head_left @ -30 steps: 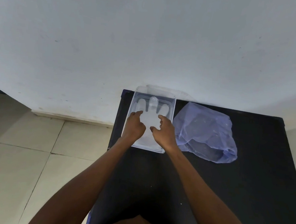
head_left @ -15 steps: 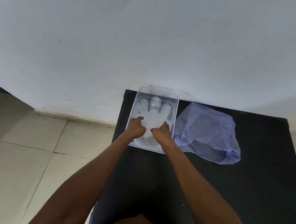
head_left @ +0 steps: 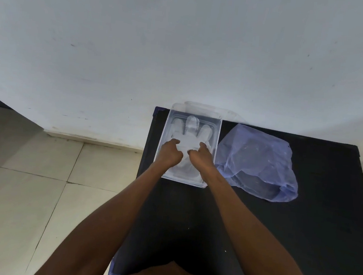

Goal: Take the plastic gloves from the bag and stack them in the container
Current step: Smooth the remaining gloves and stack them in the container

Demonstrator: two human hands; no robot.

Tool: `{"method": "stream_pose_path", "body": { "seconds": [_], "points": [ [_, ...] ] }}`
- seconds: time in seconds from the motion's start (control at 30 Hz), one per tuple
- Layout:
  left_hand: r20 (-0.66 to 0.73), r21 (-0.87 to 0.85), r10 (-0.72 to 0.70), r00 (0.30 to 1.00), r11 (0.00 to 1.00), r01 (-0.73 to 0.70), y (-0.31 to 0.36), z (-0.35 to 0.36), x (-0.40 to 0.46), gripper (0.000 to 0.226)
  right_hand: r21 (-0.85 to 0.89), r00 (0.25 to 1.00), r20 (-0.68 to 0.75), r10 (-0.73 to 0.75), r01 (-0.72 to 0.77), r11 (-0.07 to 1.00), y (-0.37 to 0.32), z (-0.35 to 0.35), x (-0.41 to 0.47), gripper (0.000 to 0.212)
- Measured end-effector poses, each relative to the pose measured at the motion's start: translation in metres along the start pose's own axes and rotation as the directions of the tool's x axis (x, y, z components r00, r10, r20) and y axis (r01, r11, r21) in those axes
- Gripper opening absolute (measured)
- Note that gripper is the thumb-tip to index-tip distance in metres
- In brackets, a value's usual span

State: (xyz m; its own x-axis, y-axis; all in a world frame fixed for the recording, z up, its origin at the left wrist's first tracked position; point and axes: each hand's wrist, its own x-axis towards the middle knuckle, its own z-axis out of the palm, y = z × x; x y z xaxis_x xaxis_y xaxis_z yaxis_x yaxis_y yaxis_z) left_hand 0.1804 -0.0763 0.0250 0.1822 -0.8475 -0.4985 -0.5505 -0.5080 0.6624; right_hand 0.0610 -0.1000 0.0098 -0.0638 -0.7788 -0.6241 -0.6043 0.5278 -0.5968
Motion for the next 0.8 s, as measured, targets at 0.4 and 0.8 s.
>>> {"method": "stream_pose_path", "body": {
  "seconds": [0.4, 0.8],
  "points": [
    [0.126, 0.298, 0.078, 0.989, 0.948, -0.112, -0.011, 0.015, -0.005, 0.047, -0.627, 0.894, 0.248, -0.374, 0.442, 0.641, -0.036, -0.006, 0.036, 0.072],
    [0.151, 0.342, 0.071, 0.986, 0.932, -0.120, -0.017, 0.019, -0.004, 0.047, -0.677, 0.913, 0.210, -0.349, 0.393, 0.622, -0.045, 0.004, 0.051, 0.057]
  ]
}}
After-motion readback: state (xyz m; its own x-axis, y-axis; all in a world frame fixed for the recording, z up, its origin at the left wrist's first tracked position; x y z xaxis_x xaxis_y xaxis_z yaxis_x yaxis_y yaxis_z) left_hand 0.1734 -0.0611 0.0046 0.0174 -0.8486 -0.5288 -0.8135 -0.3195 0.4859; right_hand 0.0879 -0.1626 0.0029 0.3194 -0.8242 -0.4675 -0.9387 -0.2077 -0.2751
